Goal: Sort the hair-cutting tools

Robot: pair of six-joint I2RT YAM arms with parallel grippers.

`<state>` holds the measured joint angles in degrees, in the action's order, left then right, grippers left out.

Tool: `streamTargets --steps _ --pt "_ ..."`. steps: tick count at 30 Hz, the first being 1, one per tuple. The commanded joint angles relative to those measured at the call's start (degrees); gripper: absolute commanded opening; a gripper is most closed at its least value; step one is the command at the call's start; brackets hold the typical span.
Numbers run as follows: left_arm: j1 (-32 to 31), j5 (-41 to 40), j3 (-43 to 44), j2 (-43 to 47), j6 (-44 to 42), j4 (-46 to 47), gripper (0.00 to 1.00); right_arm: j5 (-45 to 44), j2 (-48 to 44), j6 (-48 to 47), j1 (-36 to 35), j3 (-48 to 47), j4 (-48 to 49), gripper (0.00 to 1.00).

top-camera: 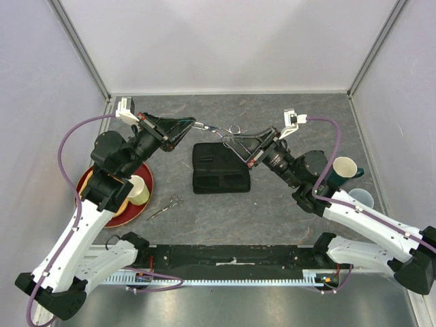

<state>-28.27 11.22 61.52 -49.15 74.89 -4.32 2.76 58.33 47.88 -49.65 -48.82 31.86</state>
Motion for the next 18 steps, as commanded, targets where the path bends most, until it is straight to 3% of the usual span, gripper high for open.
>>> streamTargets --steps 1,2,3,6,8,11,15,18 --pt "0.4 0.9 -1.7 0.5 0.0 1.1 0.08 -1.5 0.0 0.9 0.7 -0.6 3.6 0.0" --pt "0.4 0.3 -2.1 1.1 -0.6 1.2 0.12 -2.0 -0.1 0.9 0.8 -0.6 3.0 0.0" --pt "0.4 -0.6 -2.6 1.4 -1.8 1.3 0.32 -2.1 0.2 1.0 1.4 -0.7 2.4 0.0" --pt "0.4 -5.0 -4.6 2.6 -7.2 -2.3 0.71 -2.1 0.2 1.3 3.1 -0.9 -1.0 0.0" --pt "0.4 -6.7 -5.8 2.7 -11.8 -5.2 0.83 -1.9 0.3 1.1 4.5 -1.0 -4.4 0.0" --pt "0.4 -7.8 -7.8 2.4 -16.5 -9.8 0.89 -1.4 0.2 -1.1 7.5 -1.1 -10.0 0.0" --pt "0.4 -8.3 -12.3 0.8 -19.4 -11.6 0.89 0.2 1.5 -4.6 12.4 -0.7 -17.7 0.0" --pt "0.5 -9.9 -15.5 -1.9 -20.6 -11.0 0.89 6.3 4.2 -5.9 16.6 0.6 -20.8 0.0"
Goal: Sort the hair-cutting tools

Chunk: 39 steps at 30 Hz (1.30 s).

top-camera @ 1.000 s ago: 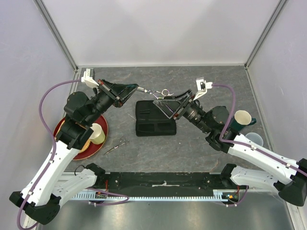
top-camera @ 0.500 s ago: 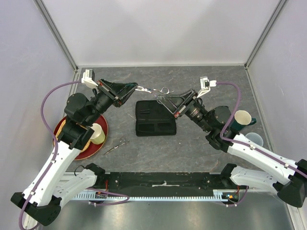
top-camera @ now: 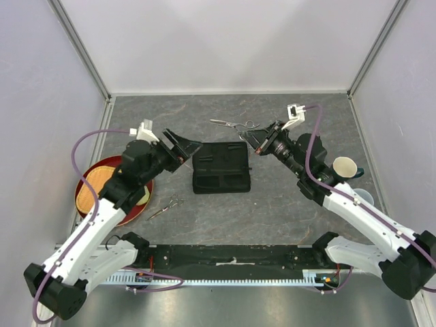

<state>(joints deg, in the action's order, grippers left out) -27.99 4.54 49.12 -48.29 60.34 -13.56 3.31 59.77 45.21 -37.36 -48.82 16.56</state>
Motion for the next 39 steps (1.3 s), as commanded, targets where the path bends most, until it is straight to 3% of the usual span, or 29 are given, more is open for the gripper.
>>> streamTargets --steps 1,5,15,24,29,39 --pt "0.2 -3.9 -4.1 -4.8 -6.7 -1.4 0.89 8.1 3.6 -3.8 5.4 1.3 -5.5 0.0" --pt "0.6 -4.4 -5.2 -10.6 -8.5 1.2 0.87 17.7 6.9 -7.1 9.7 4.2 -3.7 0.0" --pt "4.8 -2.3 -3.3 -26.7 -11.5 7.1 0.82 30.3 13.4 -9.9 24.4 11.9 6.6 0.0" --pt "8.0 -0.8 4.6 -41.6 -15.0 9.1 0.77 33.8 19.3 -7.3 25.5 17.4 20.0 0.0" --pt "8.1 0.5 10.5 -50.7 -18.4 6.1 0.74 32.7 21.9 -9.0 25.8 18.0 21.5 0.0" --pt "9.4 -1.5 16.3 -60.3 -20.6 1.9 0.69 33.2 28.8 -13.2 25.9 15.1 20.2 0.0"
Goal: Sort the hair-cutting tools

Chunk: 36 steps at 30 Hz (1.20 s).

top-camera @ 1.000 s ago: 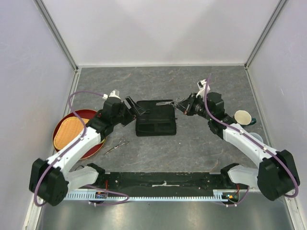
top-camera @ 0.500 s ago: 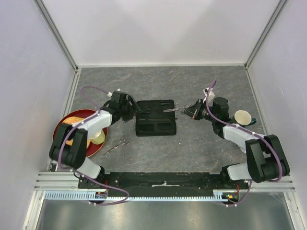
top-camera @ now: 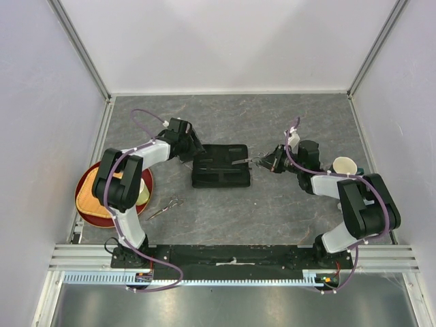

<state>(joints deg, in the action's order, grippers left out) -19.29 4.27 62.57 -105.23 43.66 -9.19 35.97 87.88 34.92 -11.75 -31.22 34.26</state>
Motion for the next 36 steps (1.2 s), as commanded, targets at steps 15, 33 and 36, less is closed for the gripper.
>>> streamTargets --steps 15,33,36 --pt "0.8 0.3 4.1 -6.3 -5.7 -3.6 0.59 1.7 6.4 -1.3 2.0 -2.6 10.0 0.0" --pt "0.8 3.2 3.8 -6.9 -5.4 -2.5 0.56 10.2 17.4 8.6 1.8 -1.4 30.2 0.0" --pt "0.8 3.9 3.7 -7.1 -5.3 -2.1 0.56 10.9 19.0 10.1 1.6 -1.6 33.2 0.0"
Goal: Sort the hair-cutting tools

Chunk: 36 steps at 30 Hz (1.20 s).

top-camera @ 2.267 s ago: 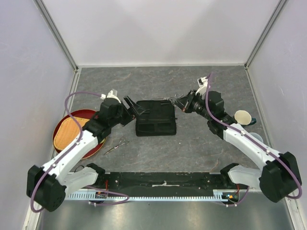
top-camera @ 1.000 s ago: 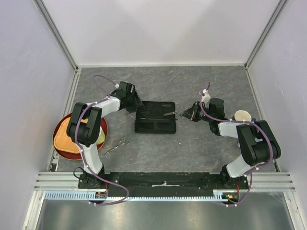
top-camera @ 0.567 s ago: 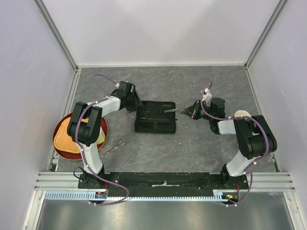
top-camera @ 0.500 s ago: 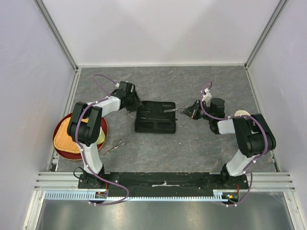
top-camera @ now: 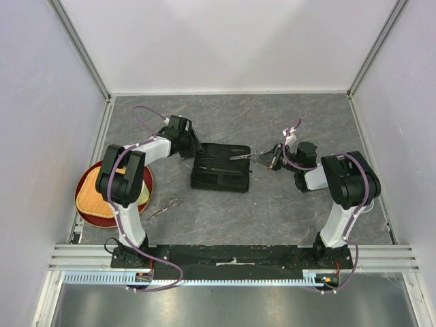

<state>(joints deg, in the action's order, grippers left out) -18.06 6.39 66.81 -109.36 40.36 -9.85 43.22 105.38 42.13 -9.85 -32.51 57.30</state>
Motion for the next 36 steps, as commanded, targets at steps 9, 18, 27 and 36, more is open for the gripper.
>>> streamTargets --steps 9,18,27,36 --pt "-0.3 2.6 -0.8 -2.9 -1.5 -1.1 0.56 3.8 4.6 5.2 -0.5 -0.6 10.0 0.02" --pt "-0.3 2.3 -1.3 -2.5 -1.2 -1.1 0.56 -1.5 2.5 3.7 -0.6 -0.7 -4.3 0.52" --pt "-0.3 2.3 -1.4 -2.1 -1.2 -1.5 0.56 -13.5 -7.6 -10.2 -0.7 -6.0 -36.1 0.78" --pt "-0.3 2.1 -1.5 -1.8 -1.1 -1.8 0.56 -23.0 -12.7 -13.8 -0.7 -12.3 -56.0 0.77"
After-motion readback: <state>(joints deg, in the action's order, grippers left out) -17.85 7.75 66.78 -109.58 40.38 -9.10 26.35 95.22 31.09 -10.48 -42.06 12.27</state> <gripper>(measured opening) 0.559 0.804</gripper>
